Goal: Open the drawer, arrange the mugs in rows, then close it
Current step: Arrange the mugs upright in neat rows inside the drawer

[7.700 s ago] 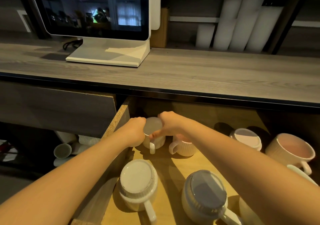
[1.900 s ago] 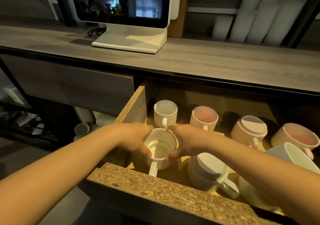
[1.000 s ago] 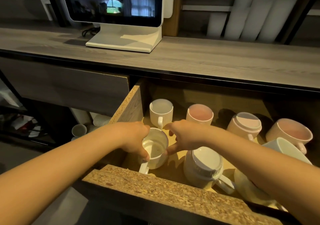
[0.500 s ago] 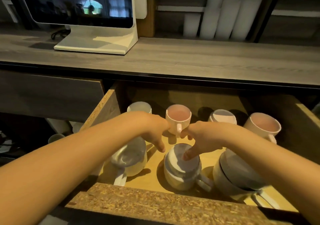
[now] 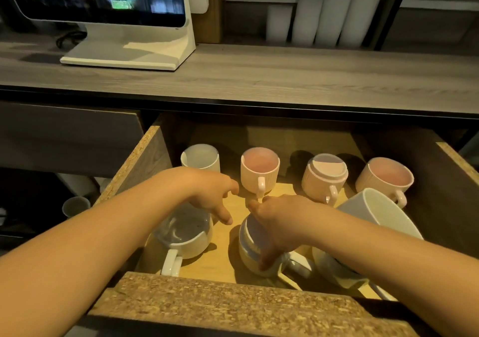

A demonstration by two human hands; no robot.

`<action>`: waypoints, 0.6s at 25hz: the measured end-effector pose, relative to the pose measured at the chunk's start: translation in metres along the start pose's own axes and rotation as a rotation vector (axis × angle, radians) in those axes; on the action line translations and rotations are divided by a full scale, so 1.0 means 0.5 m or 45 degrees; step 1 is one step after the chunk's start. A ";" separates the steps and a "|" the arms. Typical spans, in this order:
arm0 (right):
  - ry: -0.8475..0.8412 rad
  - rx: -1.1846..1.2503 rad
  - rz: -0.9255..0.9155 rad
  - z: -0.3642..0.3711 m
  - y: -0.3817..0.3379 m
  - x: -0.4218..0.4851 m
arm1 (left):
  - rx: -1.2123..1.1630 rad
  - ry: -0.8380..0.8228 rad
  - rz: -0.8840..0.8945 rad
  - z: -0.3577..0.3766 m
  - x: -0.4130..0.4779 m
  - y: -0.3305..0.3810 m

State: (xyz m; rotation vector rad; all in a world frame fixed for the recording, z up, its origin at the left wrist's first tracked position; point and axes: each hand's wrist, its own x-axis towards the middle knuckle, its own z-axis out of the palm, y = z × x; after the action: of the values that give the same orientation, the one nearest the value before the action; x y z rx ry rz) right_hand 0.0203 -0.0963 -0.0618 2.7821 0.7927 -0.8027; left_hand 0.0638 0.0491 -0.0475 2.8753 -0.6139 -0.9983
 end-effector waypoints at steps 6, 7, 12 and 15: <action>0.109 0.016 -0.047 -0.005 0.006 -0.005 | -0.061 -0.013 -0.013 -0.009 -0.008 -0.030; 0.125 0.057 -0.059 -0.014 0.009 -0.011 | -0.080 -0.021 0.010 -0.013 -0.010 -0.031; 0.381 0.406 -0.034 -0.083 0.050 -0.057 | -0.215 -0.063 0.169 -0.022 -0.019 -0.036; 0.480 0.634 0.002 -0.106 0.090 -0.071 | -0.393 0.032 0.361 -0.024 -0.019 -0.036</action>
State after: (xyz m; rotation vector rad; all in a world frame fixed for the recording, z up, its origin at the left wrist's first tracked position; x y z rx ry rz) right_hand 0.0424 -0.1362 0.0012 3.4475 0.7190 -0.5353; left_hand 0.0709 0.0681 -0.0353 2.4471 -0.7628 -0.9207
